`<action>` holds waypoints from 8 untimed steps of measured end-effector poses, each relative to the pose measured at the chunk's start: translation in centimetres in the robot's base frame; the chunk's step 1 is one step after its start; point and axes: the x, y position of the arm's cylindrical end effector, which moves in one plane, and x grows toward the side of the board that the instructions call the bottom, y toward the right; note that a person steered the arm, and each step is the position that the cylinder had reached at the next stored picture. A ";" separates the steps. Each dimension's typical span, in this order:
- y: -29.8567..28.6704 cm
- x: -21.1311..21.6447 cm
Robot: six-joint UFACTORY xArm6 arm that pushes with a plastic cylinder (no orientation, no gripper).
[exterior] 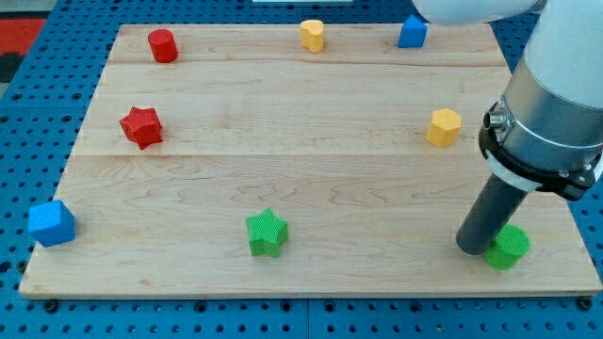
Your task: Keep green star on top left to green circle
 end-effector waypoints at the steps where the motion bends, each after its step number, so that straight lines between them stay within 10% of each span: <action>1: 0.0 0.0; 8: -2.5 -0.5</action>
